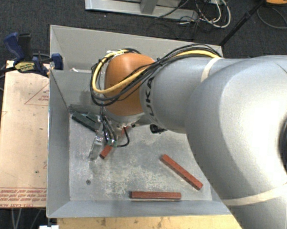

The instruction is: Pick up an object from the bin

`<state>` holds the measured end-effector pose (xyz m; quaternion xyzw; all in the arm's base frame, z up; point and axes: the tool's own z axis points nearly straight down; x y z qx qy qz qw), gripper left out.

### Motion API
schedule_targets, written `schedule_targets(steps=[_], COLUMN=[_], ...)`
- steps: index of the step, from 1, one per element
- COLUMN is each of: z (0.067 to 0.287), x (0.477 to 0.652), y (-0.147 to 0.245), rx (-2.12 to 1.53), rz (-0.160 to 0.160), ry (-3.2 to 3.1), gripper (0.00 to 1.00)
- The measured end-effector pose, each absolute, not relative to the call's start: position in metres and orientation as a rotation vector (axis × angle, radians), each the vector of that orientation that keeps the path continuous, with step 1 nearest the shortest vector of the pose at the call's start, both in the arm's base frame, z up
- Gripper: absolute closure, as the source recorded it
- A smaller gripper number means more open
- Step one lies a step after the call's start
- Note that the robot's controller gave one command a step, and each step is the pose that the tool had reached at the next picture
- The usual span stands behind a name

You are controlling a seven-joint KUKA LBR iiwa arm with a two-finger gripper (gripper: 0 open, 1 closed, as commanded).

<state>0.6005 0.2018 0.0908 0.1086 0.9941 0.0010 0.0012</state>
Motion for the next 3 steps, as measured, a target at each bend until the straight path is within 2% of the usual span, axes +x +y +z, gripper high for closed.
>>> schedule_targets(steps=[1, 2, 3], z=[0.073, 0.077, 0.122], x=[0.578, 0.604, 0.604], y=[0.182, 0.189, 0.169], rx=[0.364, 0.539, 0.757], rz=[0.005, 0.002, 0.0], ry=[3.118, 3.093, 3.051], gripper=[0.0, 0.0, 0.0])
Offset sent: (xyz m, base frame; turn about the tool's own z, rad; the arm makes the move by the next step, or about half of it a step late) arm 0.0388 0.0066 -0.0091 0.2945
